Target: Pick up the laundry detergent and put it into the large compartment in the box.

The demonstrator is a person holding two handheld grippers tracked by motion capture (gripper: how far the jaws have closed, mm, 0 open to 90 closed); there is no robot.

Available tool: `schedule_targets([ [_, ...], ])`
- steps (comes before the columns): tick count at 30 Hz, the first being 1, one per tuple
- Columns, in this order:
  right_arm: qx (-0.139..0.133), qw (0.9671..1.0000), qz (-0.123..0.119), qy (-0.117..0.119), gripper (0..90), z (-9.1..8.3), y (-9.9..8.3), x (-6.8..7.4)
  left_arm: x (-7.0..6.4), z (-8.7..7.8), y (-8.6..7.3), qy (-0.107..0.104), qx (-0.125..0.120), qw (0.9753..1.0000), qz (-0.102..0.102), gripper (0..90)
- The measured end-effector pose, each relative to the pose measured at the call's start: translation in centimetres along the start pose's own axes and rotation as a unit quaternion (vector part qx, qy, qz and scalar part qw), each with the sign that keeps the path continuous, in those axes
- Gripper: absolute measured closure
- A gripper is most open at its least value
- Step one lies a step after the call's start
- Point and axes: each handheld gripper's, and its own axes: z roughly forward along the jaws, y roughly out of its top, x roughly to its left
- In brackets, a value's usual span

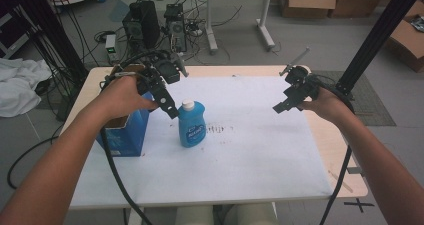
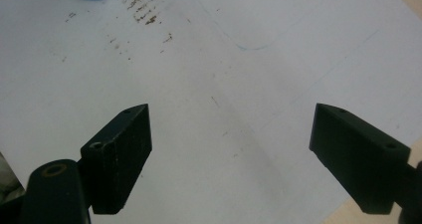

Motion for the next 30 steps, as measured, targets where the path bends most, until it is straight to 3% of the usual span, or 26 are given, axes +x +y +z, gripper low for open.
schedule_targets([
  [4, -0.002, 1.0, -0.003, -0.001, 16.8, -0.1, 0.0, 0.0, -0.1, -0.2, 0.9, 0.001, -0.01, 0.9999, -0.005, 18.3],
  [12, -0.005, 1.0, -0.002, -0.002, 16.8, -0.3, -0.2, -0.1, -0.5, 0.3, 2.9, -0.003, -0.005, 1.0, 0.007, 18.1],
  [30, -0.006, 1.0, -0.001, 0.0, 16.8, -0.2, -0.4, -0.3, -0.3, 2.6, 5.0, 0.002, 0.003, 0.9999, 0.016, 18.4],
])
